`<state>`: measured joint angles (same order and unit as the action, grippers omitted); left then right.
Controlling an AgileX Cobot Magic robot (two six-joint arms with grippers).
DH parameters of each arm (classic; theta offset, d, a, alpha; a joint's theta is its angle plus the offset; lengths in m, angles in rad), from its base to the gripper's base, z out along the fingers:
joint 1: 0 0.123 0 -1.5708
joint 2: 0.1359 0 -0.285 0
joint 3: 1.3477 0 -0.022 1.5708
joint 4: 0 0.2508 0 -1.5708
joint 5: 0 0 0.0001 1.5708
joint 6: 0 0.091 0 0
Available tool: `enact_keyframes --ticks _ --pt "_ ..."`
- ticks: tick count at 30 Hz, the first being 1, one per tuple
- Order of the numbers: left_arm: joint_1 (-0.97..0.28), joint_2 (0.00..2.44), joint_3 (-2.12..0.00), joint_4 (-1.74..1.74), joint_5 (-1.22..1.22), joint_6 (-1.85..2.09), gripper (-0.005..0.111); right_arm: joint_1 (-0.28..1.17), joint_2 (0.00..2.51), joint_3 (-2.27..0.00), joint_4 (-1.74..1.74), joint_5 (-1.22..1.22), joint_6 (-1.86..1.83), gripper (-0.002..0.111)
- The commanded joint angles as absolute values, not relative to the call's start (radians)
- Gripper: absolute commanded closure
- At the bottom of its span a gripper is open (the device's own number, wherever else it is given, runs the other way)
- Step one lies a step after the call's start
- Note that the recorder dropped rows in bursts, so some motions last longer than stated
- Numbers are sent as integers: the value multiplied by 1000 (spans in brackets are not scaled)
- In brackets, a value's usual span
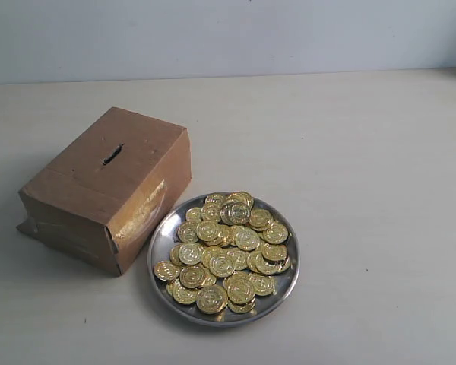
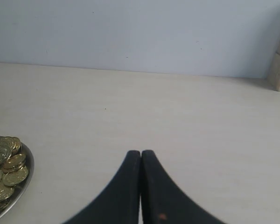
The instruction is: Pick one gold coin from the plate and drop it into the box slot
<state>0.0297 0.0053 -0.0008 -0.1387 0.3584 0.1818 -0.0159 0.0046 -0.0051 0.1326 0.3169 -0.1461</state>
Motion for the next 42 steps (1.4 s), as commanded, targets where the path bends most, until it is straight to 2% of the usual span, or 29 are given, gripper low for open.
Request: enact_keyframes --ticks 1,21,25,30,35,39,42 --pt "30 0 0 -146 345 180 107 -12 0 0 131 309 -146 108" --pt "30 0 0 -146 345 180 107 -12 0 0 202 185 -147 108" --pt "30 0 0 -146 345 180 107 -12 0 0 471 156 -147 108" --pt "30 0 0 -146 345 180 107 -12 0 0 497 151 -147 108" --pt "30 0 0 -146 345 180 107 -12 0 0 499 -16 -129 108" --pt "30 0 0 -146 345 180 107 -12 0 0 752 -67 152 108" --pt "30 0 0 -146 345 180 107 -12 0 0 700 -64 157 108"
